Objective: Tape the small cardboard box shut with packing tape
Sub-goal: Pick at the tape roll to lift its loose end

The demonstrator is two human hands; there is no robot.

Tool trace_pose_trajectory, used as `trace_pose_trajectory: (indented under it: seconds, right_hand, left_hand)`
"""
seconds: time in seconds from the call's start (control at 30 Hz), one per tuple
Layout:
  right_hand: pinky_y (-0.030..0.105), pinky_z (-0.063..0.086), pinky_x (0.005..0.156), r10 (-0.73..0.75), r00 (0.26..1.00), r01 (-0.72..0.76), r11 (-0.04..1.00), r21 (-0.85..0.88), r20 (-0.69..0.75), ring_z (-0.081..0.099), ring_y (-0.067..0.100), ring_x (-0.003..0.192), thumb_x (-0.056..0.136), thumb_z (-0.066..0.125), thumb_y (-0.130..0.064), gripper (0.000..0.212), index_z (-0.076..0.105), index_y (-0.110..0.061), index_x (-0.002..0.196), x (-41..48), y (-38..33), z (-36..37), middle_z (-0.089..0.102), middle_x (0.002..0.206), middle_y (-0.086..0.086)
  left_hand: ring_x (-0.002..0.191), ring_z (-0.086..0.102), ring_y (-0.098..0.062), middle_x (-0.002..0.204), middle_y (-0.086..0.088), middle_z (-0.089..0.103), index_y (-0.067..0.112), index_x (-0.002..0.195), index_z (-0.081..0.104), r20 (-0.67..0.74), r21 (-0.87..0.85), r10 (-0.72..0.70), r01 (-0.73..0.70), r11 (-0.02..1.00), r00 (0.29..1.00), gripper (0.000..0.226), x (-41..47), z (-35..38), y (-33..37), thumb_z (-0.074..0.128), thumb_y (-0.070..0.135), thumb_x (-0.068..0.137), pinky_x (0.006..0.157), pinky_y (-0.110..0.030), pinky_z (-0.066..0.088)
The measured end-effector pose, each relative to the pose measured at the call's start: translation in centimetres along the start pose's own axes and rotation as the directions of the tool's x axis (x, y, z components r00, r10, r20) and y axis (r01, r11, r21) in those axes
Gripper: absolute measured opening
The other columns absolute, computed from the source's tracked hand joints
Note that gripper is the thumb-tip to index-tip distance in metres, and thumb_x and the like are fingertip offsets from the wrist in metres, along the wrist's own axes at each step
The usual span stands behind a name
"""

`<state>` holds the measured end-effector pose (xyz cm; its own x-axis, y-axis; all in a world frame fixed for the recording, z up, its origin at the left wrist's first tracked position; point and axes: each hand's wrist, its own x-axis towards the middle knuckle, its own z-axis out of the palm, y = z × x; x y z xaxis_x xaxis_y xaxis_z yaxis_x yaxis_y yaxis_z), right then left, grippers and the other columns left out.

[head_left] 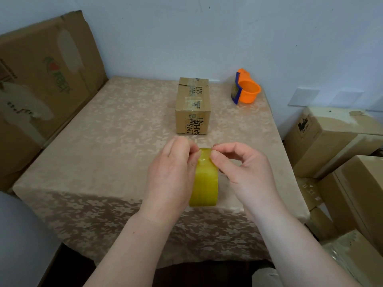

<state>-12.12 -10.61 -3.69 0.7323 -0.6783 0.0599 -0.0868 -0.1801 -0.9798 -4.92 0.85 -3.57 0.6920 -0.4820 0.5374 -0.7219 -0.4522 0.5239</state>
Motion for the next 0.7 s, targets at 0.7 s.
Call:
trace_pose_trajectory:
  seconds: [0.7]
  right_hand:
    - [0.027, 0.045, 0.063, -0.592, 0.805, 0.494, 0.632, -0.597, 0.038, 0.055, 0.012, 0.082, 0.09, 0.046, -0.028, 0.019, 0.057, -0.013, 0.087, -0.9, 1.0, 1.3, 0.069, 0.084, 0.0]
  left_hand:
    - [0.089, 0.057, -0.001, 0.091, 0.019, 0.055, 0.018, 0.078, 0.064, 0.063, -0.271, -0.072, 0.087, 0.959, 0.995, 0.007, 0.3, -0.6, -0.7, 0.063, 0.012, 0.083, 0.077, -0.028, 0.053]
